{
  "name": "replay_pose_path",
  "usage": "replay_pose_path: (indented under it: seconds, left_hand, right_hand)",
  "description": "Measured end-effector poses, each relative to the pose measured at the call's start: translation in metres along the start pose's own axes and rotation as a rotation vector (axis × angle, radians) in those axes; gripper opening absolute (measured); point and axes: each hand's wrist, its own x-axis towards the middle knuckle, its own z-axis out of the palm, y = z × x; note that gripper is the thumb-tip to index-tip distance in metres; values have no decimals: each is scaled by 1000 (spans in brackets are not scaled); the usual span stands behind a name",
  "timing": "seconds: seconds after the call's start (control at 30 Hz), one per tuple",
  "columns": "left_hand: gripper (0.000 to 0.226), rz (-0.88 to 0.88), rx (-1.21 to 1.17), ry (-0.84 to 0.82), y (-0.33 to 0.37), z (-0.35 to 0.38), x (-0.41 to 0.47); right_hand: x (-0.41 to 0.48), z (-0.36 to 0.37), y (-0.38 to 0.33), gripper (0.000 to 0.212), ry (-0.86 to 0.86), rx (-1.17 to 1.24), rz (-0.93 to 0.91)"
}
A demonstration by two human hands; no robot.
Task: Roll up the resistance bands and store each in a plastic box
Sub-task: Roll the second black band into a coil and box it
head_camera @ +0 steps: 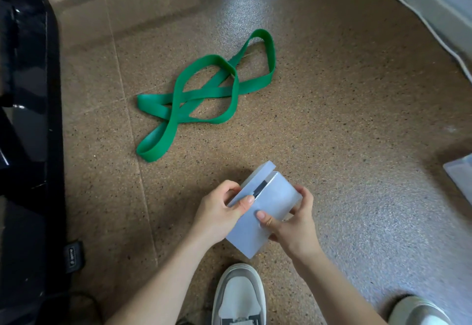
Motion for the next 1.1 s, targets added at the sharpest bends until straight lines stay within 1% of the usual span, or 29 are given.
replay_pose_path:
  seconds: [0.07, 0.13, 0.2, 0.27, 0.37, 0.53, 0.67, 0.77, 0.83, 0.93, 1.1]
  left_hand:
    - [22, -14, -51, 13, 2, 0, 0]
    - [19, -45, -159, 27, 5, 0, 0]
    - [25, -47, -193, 20, 8, 1, -2]
    - [31, -37, -157, -6, 8, 3, -3]
    - [42, -40, -37, -22, 6, 1, 1]
    - [41, -38, 77, -45, 7, 0, 5]
    - [38, -31, 166, -91, 13, -4, 9]
    - [34, -23, 258, -97, 12, -5, 10]
    - [35, -27, 265, -115, 13, -5, 8]
    - [41, -29, 274, -146, 18, -5, 9]
    - [42, 4, 295, -176, 20, -6, 6]
  right_hand:
    - [2, -1, 3, 85, 31, -34, -7]
    - [4, -1, 5, 86, 34, -52, -25]
    - [5, -1, 7, 85, 29, -29, -31]
    - [5, -2, 9, 84, 27, -8, -34]
    - [3, -2, 12, 82, 28, 10, -46]
    - [1, 0, 8, 79, 44, 24, -33]
    - [2, 1, 1, 90, -9, -27, -8]
    - [4, -1, -3, 85, -46, -1, 23]
    - [3, -1, -7, 85, -47, 11, 44]
    - [1, -1, -11, 78, -36, 19, 65]
    - [-2, -1, -15, 72, -14, 0, 87]
